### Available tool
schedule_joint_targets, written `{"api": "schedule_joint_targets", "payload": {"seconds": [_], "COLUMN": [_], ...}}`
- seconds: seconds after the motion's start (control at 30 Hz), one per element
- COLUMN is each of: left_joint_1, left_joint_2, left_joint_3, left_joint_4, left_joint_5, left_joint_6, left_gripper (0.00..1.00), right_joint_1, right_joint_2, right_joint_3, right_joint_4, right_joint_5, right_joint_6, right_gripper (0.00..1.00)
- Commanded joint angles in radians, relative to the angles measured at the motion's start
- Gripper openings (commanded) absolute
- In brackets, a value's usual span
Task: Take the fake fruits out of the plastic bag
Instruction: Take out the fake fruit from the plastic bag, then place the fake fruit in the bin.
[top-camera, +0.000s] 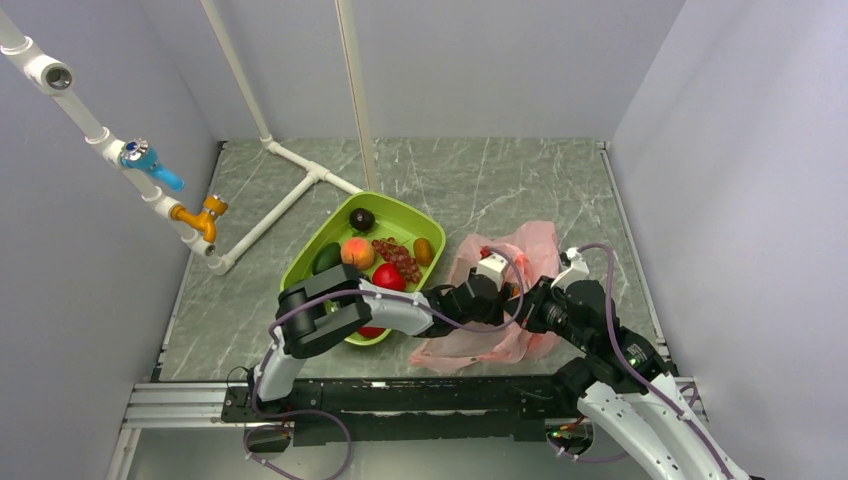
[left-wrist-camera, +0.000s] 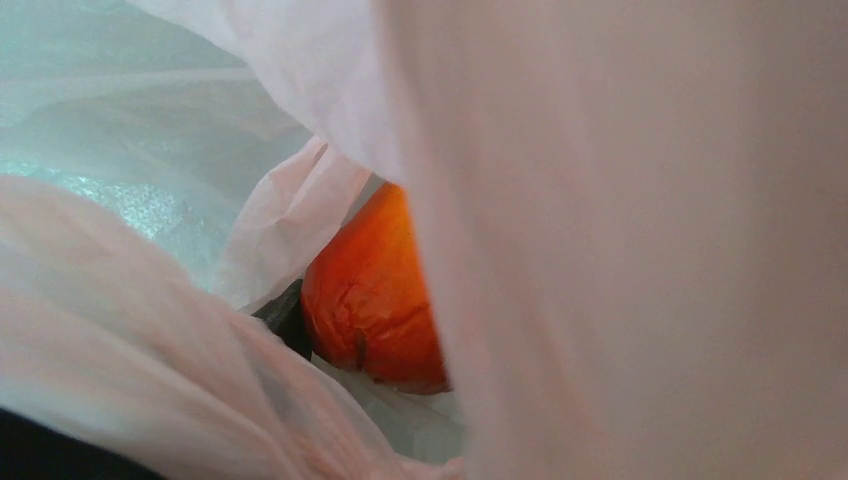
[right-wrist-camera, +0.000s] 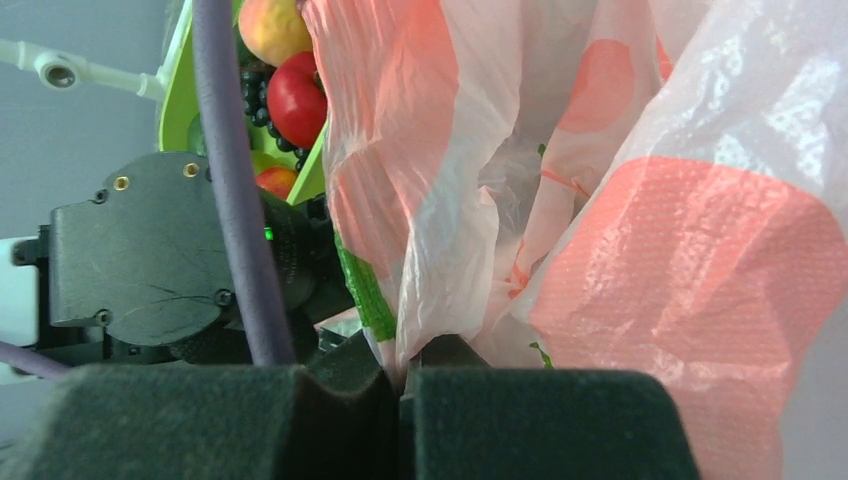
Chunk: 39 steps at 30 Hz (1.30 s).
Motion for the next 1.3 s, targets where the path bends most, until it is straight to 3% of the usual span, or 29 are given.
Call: {"api": "schedule_joint_targets", "payload": {"seconds": [0.0,0.2,0.57,0.67,0.8,0.9,1.03,1.17,1.27], "left_joint_1": [0.006,0.019,0.035,0.039,0.039,0.044,0.093,0.197,0.278], "left_joint_2": [-0.147,-0.336,-0.619,-0.716,-0.853,-0.944,-1.030,-1.064,-1.045], "left_joint_3": [-0.038,-0.108,-0.251,-0.283,-0.286,-0.262,-0.249,-0.256,-0.254], "left_joint_4": [-0.042,-0.111,-0.168,-0.241,-0.442,-0.697,-1.011,-1.142,-1.210], "left_joint_5": [0.015,0.110,0.408,0.402,0.289,0.039,-0.273,-0.352,-0.370], "left_joint_6": [0.017,-0.023,-0.044,-0.009,0.061,0.055,-0.058,-0.121,-0.159], "left_gripper": [0.44,0.20,0.13,0.13,0.10,0.00,0.02,0.04,0.13], "right_joint_1": [0.005,0.004,0.005,0.004,0.004,0.002,0.004,0.004,0.003], "right_joint_2": [-0.010,-0.002,0.039,0.058,0.096,0.131,0.160,0.184,0.202], "right_joint_3": [0.016,-0.009,-0.017,-0.007,0.022,0.054,0.097,0.142,0.168], "right_joint_4": [0.017,0.045,0.080,0.085,0.111,0.133,0.169,0.185,0.194], "right_joint_5": [0.019,0.067,0.221,0.272,0.274,0.256,0.222,0.204,0.188], "right_joint_6": [0.004,0.022,0.050,0.060,0.034,0.002,-0.050,-0.075,-0.094], "right_gripper": [0.00,0.00,0.00,0.00,0.00,0.00,0.00,0.00,0.00]}}
